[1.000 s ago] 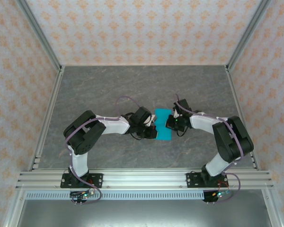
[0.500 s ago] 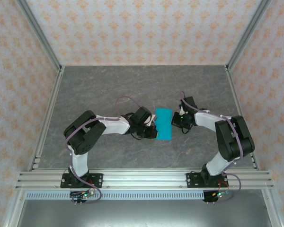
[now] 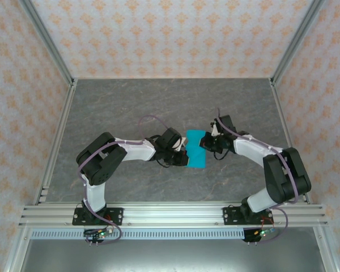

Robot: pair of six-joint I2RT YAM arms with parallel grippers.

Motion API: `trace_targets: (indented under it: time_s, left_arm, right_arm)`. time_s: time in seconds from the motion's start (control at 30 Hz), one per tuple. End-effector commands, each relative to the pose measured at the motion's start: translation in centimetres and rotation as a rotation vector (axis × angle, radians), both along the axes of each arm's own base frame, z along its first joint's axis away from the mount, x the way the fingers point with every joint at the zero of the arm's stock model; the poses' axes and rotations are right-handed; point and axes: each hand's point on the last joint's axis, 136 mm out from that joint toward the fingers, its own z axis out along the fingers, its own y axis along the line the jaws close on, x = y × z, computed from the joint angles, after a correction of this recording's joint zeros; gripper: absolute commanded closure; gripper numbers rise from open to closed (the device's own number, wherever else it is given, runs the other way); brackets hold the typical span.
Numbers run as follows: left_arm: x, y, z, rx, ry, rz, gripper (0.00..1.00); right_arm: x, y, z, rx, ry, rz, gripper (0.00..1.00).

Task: Fold a paper plane with a square sheet of paper (fold left side to right side)
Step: Fold the triangle a second time at the center of the table.

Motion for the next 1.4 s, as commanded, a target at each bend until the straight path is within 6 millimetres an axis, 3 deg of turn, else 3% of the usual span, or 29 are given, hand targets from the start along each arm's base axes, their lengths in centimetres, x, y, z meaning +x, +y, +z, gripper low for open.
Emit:
trace_targets:
  time_s: [0.0,0.33,0.43,0.6,0.7,1.07,1.37]
  left_arm:
    - [-2.1,3.5,-4.5,0.193,0.079,0.014,1.00]
    - [-0.6,1.0,-0.9,0.091,0.038,-0.004,1.00]
    - [0.0,-0.2,1.5,0.028,0.011,-0.014,1.00]
    - [0.9,-1.5,2.7,-0.006,0.001,-0.025,1.00]
    - [1.2,-1.7,1.4,0.010,0.023,-0.024,1.00]
    - [2.1,-2.8,1.2,-0.005,0.018,-0.038,1.00]
    - [0.4,0.1,-1.4,0.117,0.045,-0.038,1.00]
  right_arm:
    - [-0.2,1.6,-0.9,0.062,0.030,0.010,1.00]
    - [-1.5,-0.3,-5.2,-0.090,0.156,-0.010,1.00]
    - [-1.7,-0.7,-5.6,-0.114,0.167,-0.012,1.00]
    - [-2.0,-0.9,-5.6,-0.126,0.174,-0.005,1.00]
    - [-2.2,-0.8,-5.7,-0.124,0.179,-0.001,1.00]
    - [-2.5,-0.9,-5.9,-0.131,0.185,0.002,1.00]
    - [-2.7,-1.5,-5.9,-0.171,0.187,0.006,1.00]
